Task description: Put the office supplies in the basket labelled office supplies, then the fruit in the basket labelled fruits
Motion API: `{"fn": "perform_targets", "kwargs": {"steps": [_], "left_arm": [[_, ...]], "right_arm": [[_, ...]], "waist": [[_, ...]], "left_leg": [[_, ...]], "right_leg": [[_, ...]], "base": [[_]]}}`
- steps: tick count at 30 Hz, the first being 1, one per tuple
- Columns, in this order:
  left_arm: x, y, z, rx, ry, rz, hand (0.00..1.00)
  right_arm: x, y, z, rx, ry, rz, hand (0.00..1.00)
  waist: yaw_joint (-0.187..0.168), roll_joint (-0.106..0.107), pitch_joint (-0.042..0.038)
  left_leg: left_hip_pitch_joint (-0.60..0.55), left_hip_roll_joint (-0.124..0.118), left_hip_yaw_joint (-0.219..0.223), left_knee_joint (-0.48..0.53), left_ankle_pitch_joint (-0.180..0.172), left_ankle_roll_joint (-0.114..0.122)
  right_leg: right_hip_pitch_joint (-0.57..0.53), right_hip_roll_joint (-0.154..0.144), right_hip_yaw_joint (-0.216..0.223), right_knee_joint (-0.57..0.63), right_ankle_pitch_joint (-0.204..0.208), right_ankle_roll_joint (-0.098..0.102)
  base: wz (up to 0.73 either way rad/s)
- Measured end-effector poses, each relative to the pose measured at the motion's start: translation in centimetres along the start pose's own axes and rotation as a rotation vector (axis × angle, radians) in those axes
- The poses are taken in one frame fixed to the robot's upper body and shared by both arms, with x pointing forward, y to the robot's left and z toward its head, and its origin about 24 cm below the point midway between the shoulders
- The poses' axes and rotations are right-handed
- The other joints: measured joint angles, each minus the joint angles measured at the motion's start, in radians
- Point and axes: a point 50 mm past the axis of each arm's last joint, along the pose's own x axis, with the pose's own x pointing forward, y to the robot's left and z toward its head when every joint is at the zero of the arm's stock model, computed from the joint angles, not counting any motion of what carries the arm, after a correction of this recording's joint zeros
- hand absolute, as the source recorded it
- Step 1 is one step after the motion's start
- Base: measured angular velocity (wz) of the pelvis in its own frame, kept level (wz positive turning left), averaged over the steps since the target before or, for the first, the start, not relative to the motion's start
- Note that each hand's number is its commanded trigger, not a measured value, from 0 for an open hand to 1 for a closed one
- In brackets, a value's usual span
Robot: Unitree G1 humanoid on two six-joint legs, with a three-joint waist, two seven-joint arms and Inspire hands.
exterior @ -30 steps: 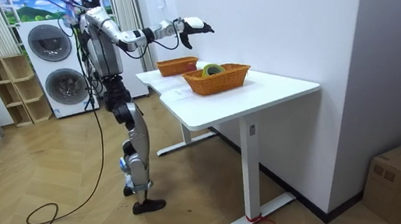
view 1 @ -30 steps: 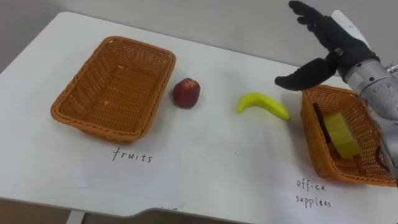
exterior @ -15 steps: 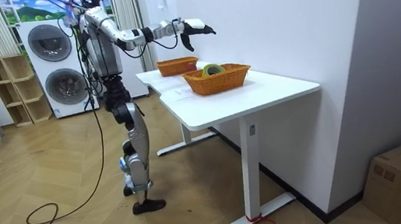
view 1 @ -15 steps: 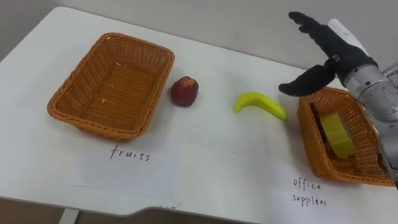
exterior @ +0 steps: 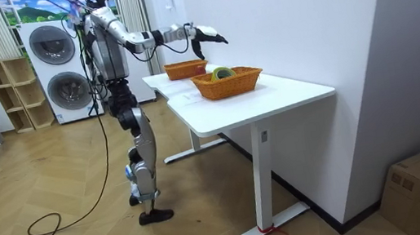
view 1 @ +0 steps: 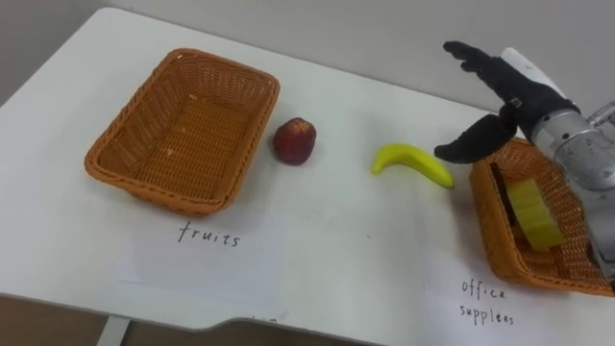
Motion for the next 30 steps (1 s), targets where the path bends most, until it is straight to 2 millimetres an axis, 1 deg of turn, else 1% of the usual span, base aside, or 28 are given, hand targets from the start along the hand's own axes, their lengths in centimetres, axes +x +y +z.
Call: {"fn": "perform_targets", "kwargs": {"steps": [3,7,8,11,16,20,22,24,27,29,30], "left_arm": [[0.0,0.0,-0.2,0.011,0.007,-0.002,0.0],[0.1,-0.1,-0.8,0.051,0.032,-0.016,0.0],[0.1,-0.2,-0.9,0.062,0.034,-0.021,0.0],[0.1,-0.1,-0.9,0.064,0.036,-0.02,0.0],[0.2,0.1,-1.2,0.07,0.058,-0.016,0.0],[0.3,-0.1,-0.5,0.07,0.034,-0.014,0.0],[0.3,-0.1,-0.3,0.069,0.028,-0.008,0.0],[0.4,-0.1,0.3,0.075,0.009,-0.003,0.0],[0.5,0.0,1.1,0.073,-0.017,0.004,0.0],[0.6,-0.1,1.6,0.079,-0.04,0.004,0.0],[0.6,-0.1,1.8,0.081,-0.045,0.003,0.0]], "right_arm": [[0.1,0.3,0.0,-0.052,0.011,0.009,0.0],[0.4,1.6,0.1,-0.099,0.016,0.062,0.0],[0.9,2.0,0.0,-0.106,0.03,0.084,0.0],[1.8,2.0,0.0,-0.132,0.056,0.097,0.0],[2.1,1.8,-0.1,-0.139,0.061,0.061,0.0],[2.2,2.1,-1.3,-0.137,0.111,0.052,0.0],[2.4,2.3,-1.3,-0.146,0.116,0.054,0.0],[2.6,2.2,-1.5,-0.144,0.119,0.037,0.0],[2.9,2.1,-1.6,-0.148,0.123,0.012,0.0],[3.3,2.3,-1.5,-0.183,0.125,0.005,0.0],[3.3,2.3,-1.5,-0.196,0.127,0.002,0.0]], "waist": [[0.005,0.003,0.0003],[0.008,0.004,0.0001],[0.009,0.004,0.0003],[0.011,0.001,-0.0014],[0.022,-0.001,-0.0019],[0.025,0.0,-0.0011],[0.025,0.001,-0.0008],[0.026,0.003,0.0012],[0.028,0.005,0.0018],[0.031,0.009,0.005],[0.031,0.01,0.0054]], "left_leg": [[-0.001,0.001,0.008,0.001,0.0,0.0],[-0.008,0.001,0.004,0.001,0.0,0.0],[-0.01,0.001,0.007,0.002,0.0,0.0],[-0.031,-0.001,0.008,0.005,0.0,0.0],[-0.045,0.0,0.003,0.009,0.0,0.0],[-0.06,-0.002,-0.012,0.017,0.0,0.0],[-0.066,-0.003,-0.016,0.02,0.0,0.0],[-0.076,-0.003,-0.021,0.024,0.001,0.0],[-0.089,-0.003,-0.023,0.03,0.001,-0.001],[-0.097,-0.003,-0.024,0.033,0.001,-0.001],[-0.101,-0.003,-0.026,0.034,0.001,-0.001]], "right_leg": [[0.0,-0.001,0.001,0.0,0.0,0.0],[-0.002,-0.001,-0.003,0.001,0.0,0.0],[-0.005,-0.001,-0.003,0.002,0.0,0.0],[-0.022,-0.001,-0.004,0.002,0.002,-0.003],[-0.031,0.0,-0.009,0.001,0.002,-0.003],[-0.034,-0.004,-0.029,-0.001,0.002,-0.003],[-0.036,-0.004,-0.032,-0.002,0.002,-0.003],[-0.042,-0.005,-0.042,-0.002,0.002,-0.003],[-0.052,-0.006,-0.048,-0.002,0.002,-0.003],[-0.057,-0.006,-0.053,-0.002,0.003,-0.004],[-0.059,-0.007,-0.055,-0.002,0.003,-0.005]], "base": [[-0.01],[0.0],[0.0],[0.0],[0.05],[0.13],[0.05],[0.08],[0.03],[0.0],[0.05]]}}
